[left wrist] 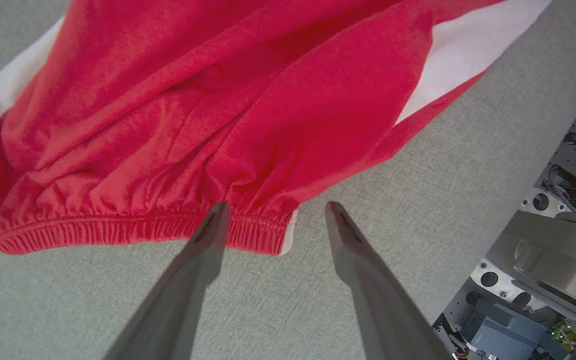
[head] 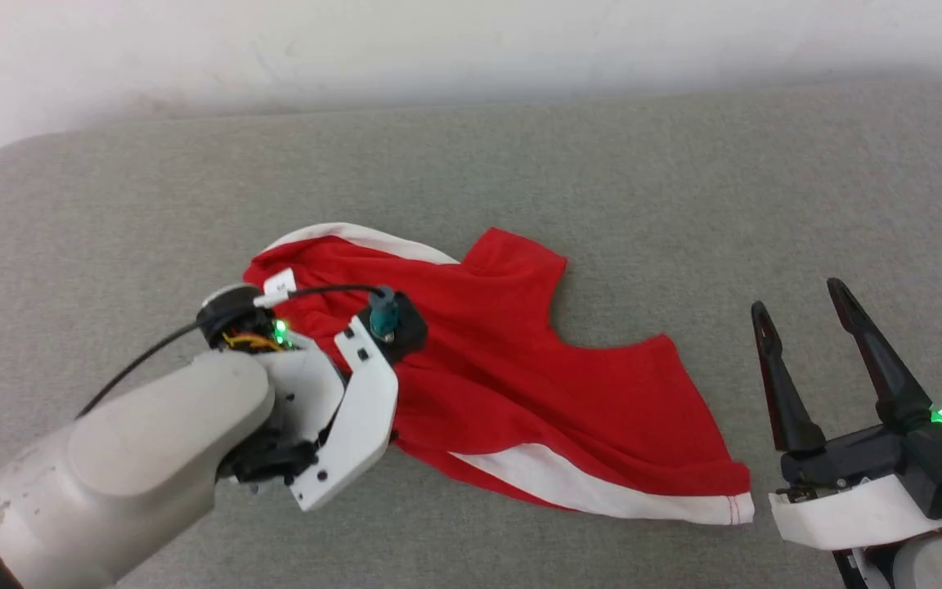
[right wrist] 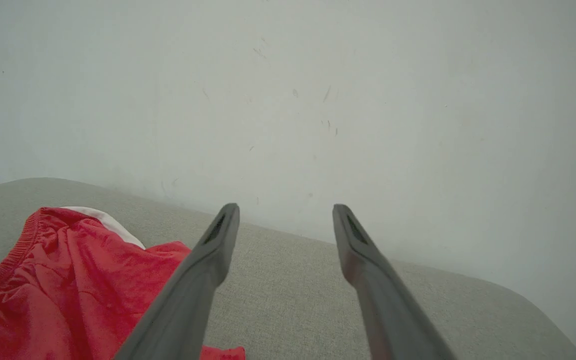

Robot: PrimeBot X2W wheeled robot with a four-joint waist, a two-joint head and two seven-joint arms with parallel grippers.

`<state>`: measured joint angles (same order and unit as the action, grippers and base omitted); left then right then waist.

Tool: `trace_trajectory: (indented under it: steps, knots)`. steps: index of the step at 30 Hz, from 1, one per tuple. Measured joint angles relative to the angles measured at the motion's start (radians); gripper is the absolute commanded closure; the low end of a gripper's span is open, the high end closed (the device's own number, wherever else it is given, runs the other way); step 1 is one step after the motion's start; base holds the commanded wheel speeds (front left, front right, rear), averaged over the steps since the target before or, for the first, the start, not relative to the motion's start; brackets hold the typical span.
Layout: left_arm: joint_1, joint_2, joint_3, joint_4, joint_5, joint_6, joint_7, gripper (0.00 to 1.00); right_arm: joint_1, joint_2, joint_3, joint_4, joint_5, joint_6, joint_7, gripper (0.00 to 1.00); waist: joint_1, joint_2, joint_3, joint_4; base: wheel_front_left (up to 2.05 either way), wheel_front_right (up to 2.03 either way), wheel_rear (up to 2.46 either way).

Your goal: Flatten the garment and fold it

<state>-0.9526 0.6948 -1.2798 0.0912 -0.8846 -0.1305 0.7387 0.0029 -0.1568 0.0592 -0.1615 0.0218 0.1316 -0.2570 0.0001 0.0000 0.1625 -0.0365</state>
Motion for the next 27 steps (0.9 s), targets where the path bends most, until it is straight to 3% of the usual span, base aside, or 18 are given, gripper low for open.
trace_trajectory:
  steps: [9, 10, 11, 16, 20, 22, 27]
  knots:
    - [0.099, -0.01, 0.0, 0.015, 0.061, 0.0, 0.085, 0.0, -0.031, 0.001, 0.012, 0.004, 0.003, 0.0, 0.0, 0.0, 0.0, 0.0, 0.047, -0.046, 0.0, 0.0, 0.0]
    - [0.107, -0.01, 0.001, 0.015, 0.069, 0.0, 0.089, 0.44, -0.033, 0.001, 0.012, 0.005, 0.003, 0.0, 0.0, 0.0, 0.0, 0.0, 0.05, -0.05, 0.0, 0.0, 0.0]
    - [0.112, -0.009, 0.002, 0.015, 0.071, 0.0, 0.086, 0.99, -0.034, 0.001, 0.012, 0.006, 0.003, 0.0, 0.0, 0.0, 0.0, 0.0, 0.052, -0.053, 0.0, 0.0, 0.0]
    - [0.122, 0.01, 0.004, 0.008, 0.095, -0.001, 0.044, 1.0, -0.045, -0.043, 0.036, 0.019, 0.003, 0.0, 0.0, 0.0, 0.0, 0.0, 0.042, -0.052, 0.0, 0.0, 0.0]
    - [0.153, 0.048, 0.0, -0.006, 0.123, -0.001, -0.02, 1.0, -0.081, -0.168, 0.11, 0.069, 0.04, 0.0, 0.008, 0.0, -0.0002, 0.0, 0.019, -0.042, 0.0, 0.0, 0.0]
    - [0.165, 0.066, 0.0, -0.012, 0.131, -0.001, -0.054, 1.0, -0.095, -0.259, 0.175, 0.088, 0.119, 0.0, 0.088, 0.0, -0.0001, 0.0, 0.009, -0.035, 0.0, 0.0, 0.0]
    - [0.197, 0.082, 0.0, -0.016, 0.148, -0.001, -0.118, 1.0, -0.171, -0.536, 0.393, 0.025, 0.391, 0.0, 0.454, 0.0, -0.0002, 0.0001, -0.008, -0.015, 0.0, 0.0, 0.0]
